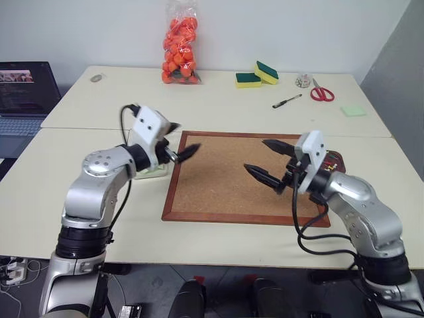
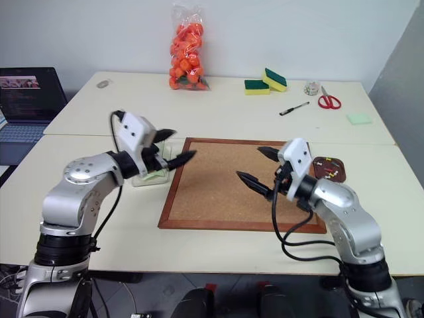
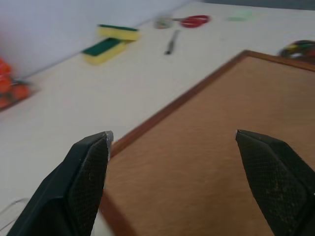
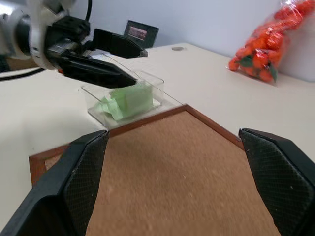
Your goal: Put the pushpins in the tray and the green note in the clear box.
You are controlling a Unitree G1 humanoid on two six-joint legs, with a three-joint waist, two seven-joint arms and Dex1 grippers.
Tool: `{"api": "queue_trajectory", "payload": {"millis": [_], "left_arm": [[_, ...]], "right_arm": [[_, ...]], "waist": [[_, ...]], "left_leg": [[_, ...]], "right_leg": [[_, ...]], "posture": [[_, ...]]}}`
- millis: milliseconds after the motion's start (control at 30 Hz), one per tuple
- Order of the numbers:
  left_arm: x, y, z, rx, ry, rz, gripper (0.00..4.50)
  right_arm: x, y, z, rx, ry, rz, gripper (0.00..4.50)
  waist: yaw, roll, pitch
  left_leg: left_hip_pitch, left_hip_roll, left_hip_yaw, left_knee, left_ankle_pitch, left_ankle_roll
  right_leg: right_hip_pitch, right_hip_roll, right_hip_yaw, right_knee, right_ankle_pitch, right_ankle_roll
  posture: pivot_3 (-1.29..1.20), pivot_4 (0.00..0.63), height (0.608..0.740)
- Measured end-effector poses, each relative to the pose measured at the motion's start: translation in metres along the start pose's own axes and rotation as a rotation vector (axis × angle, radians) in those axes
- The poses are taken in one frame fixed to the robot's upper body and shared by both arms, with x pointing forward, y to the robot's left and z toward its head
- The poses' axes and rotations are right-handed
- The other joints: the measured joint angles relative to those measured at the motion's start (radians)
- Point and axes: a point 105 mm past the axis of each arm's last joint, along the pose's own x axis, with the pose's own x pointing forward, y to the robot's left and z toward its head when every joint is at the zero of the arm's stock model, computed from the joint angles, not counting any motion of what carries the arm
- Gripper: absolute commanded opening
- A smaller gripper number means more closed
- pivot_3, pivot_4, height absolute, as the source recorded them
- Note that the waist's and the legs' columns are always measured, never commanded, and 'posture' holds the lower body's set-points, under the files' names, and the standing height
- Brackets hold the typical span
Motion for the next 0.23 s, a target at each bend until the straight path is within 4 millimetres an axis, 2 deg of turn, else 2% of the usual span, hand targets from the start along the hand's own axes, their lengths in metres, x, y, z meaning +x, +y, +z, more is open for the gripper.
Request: {"api": "queue_trajectory", "payload": {"millis": [233], "left_arm": [[0.018, -0.039, -0.002, -0.079, -0.052, -0.207, 4.2]], "right_arm": [[-0.025, -0.01, -0.013, 0.014, 0.042, -0.129, 4.5]], "waist": [[-0.003, 0.0, 0.0]], "left_leg": [[0.001, 0.0, 0.001, 0.0, 0.0, 0.0]], "right_leg": [[0.0, 0.002, 0.001, 0.0, 0.0, 0.0]], "posture": [[0.0, 0.15, 0.74]]}}
